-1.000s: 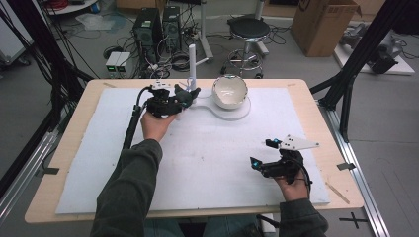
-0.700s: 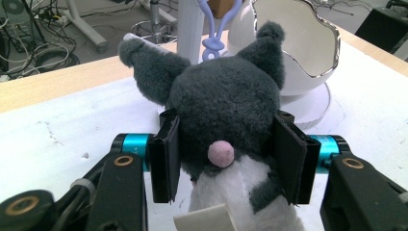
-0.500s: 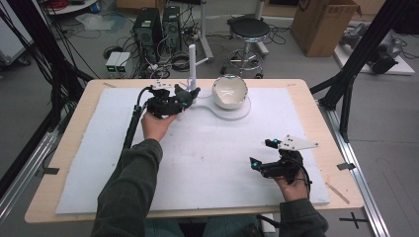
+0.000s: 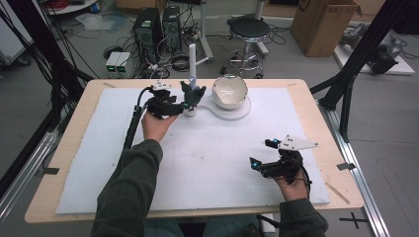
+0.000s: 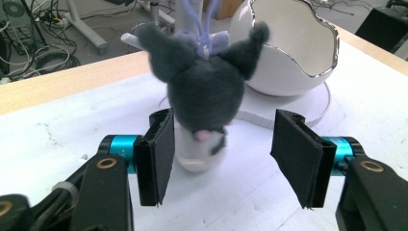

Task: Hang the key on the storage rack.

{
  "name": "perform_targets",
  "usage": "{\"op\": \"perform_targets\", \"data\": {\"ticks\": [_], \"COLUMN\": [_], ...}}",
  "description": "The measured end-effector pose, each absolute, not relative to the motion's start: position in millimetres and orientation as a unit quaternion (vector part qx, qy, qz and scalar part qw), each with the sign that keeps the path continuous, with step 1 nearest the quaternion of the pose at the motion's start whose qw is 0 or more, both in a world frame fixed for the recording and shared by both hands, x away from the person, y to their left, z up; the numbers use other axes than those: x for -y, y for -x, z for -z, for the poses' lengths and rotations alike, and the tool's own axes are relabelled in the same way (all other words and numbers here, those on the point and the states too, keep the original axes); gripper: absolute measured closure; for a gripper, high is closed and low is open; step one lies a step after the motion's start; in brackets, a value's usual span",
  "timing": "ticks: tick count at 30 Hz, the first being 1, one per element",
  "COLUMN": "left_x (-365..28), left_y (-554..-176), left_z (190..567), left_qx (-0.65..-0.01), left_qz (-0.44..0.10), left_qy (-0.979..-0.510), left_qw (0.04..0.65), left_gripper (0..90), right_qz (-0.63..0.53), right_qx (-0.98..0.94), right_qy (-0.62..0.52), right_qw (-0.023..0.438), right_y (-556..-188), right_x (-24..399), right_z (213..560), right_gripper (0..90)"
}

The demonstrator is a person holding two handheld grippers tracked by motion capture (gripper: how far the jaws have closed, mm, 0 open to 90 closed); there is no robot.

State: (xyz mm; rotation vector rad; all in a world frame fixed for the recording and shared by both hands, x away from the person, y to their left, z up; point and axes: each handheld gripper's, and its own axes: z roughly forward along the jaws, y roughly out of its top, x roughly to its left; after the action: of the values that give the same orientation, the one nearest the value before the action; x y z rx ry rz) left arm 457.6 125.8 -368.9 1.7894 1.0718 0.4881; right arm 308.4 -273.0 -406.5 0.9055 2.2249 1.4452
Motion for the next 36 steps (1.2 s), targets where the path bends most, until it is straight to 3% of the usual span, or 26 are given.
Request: {"op": "perform_targets", "data": {"ticks": [36], "left_x": [-141.9], "left_y": [-423.6], "left_z": [360.7], "left_qx": [-0.399], "left_qz": [-0.204], "left_qy": [-0.741], "left_qw": [0.501], "left_gripper": [30.2], "right_qz": [-0.504], "right_qx": [-0.782], "right_qy": [-0.324], "right_qw": [0.172], "right_y": [-308.3], "right_x": [273.1], "right_z": [406.3], "right_gripper": [7.6]}}
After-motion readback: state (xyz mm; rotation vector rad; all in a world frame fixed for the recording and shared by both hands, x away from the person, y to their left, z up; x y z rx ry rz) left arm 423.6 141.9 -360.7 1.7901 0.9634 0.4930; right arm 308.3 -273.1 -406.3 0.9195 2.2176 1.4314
